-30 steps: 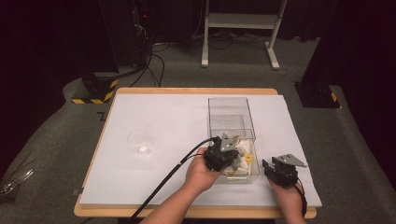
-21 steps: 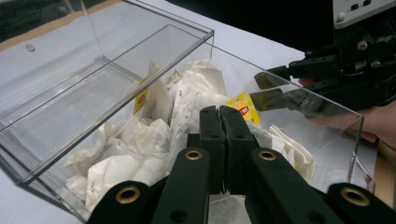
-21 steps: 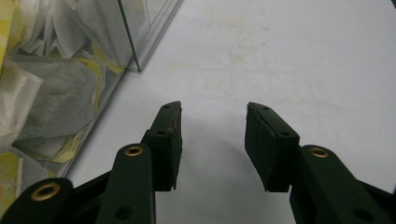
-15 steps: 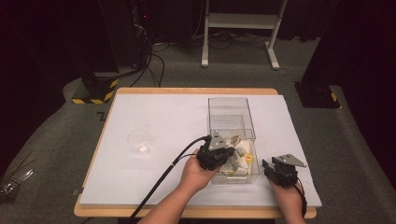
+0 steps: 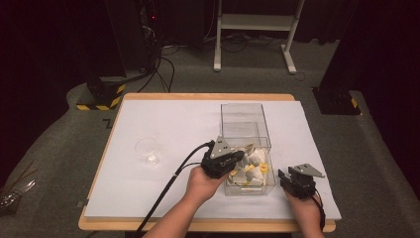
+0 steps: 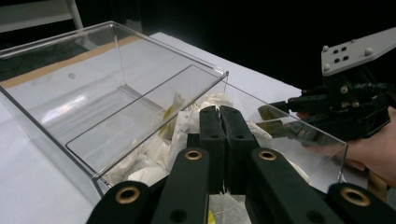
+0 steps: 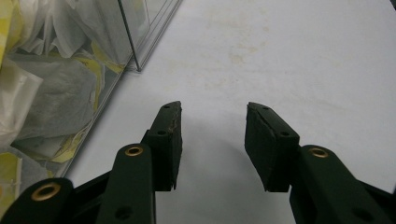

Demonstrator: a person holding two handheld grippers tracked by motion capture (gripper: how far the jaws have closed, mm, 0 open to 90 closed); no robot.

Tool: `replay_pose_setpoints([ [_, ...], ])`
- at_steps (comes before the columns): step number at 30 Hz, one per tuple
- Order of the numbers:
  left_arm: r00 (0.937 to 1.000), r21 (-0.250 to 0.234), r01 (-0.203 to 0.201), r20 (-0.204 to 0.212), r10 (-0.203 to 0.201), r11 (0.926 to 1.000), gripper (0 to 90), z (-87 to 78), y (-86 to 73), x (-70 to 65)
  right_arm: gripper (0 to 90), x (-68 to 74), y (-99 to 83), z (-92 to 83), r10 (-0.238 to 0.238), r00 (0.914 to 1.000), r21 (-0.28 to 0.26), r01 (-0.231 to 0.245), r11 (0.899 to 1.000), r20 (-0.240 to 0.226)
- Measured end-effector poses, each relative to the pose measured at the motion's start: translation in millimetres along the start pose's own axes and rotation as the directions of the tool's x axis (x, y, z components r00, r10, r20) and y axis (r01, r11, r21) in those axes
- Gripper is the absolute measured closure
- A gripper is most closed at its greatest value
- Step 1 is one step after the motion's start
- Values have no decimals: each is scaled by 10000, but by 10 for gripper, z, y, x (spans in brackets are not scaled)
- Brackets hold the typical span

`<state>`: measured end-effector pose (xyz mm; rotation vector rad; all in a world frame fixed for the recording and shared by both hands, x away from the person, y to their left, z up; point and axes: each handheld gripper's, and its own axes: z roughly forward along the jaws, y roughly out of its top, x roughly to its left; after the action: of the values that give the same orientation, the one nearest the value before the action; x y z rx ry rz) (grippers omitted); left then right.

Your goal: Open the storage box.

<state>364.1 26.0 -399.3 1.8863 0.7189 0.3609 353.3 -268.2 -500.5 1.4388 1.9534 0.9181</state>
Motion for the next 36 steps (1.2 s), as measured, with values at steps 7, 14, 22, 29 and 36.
replay_pose_setpoints([
  [7, 9998, -598, -27, -181, 16, 9982, 884, -96, 39, 8, 565, 1, 0, 0, -3, 10000, 1, 3, 10000, 13],
  [14, 9993, -1127, 78, -354, -119, 9936, 884, -206, 96, 36, 565, 3, 0, 0, -3, 10000, 0, 3, 10000, 32],
  [22, 9987, -1491, 134, -463, -205, 9887, 884, -306, 166, 70, 565, 2, 0, 1, 5, 10000, 4, -5, 10000, 25],
  [29, 9986, -1940, 143, -478, -240, 9809, 885, -410, 255, 68, 565, 0, 0, 1, 8, 10000, 5, -8, 10000, 23],
  [36, 9987, -2263, 111, -465, -222, 9740, 885, -491, 341, 46, 565, -1, 0, 0, 9, 10000, 3, -9, 10000, 8],
])
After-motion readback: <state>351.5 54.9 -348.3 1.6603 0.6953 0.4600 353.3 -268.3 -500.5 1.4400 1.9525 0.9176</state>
